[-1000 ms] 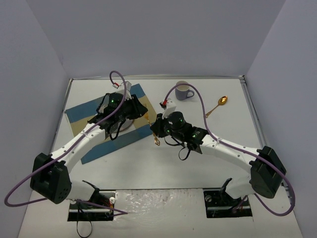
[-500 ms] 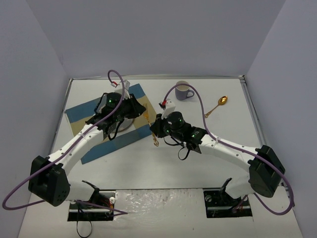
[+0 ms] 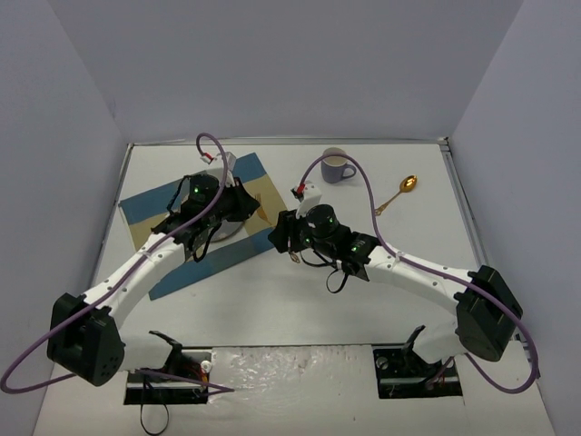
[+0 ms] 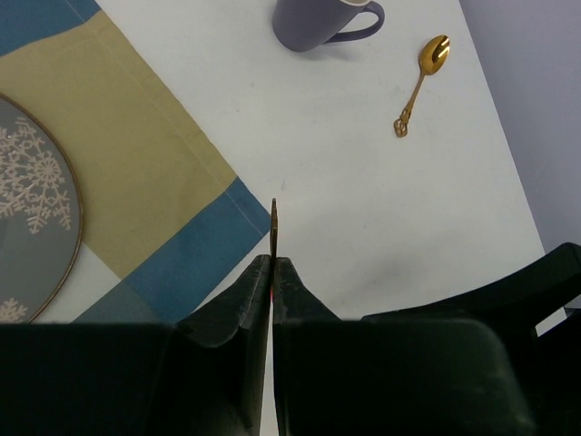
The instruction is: Set the dinner table for one person
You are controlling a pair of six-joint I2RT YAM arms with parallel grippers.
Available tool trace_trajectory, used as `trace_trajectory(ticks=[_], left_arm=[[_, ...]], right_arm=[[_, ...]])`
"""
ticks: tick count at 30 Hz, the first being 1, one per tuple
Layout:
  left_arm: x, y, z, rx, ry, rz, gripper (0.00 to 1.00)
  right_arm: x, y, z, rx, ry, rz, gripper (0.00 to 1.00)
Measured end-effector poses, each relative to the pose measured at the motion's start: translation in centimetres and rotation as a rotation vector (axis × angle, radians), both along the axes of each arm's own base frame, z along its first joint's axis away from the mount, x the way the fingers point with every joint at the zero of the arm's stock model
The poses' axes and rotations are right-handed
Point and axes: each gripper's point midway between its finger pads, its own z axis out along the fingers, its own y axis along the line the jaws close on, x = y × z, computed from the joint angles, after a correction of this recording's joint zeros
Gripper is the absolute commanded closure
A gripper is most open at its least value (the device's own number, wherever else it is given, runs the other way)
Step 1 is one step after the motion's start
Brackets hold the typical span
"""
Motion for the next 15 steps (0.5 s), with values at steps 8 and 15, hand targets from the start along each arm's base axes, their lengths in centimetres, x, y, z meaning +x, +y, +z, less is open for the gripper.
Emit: trace_trajectory(ticks=[8,15], left_arm=[[-0.3,5.2,0.5,0.037,-0.085,0.052,1.00],[0.0,11.4,0.2,0.164,-0.135,0.100,1.00]], right_arm=[[-0.4,-0.6,0.4,-0.015,-0.014,0.009,0.16],[-1.5,-2.6,4.2,0.012,-0.098,0.011,0.14]])
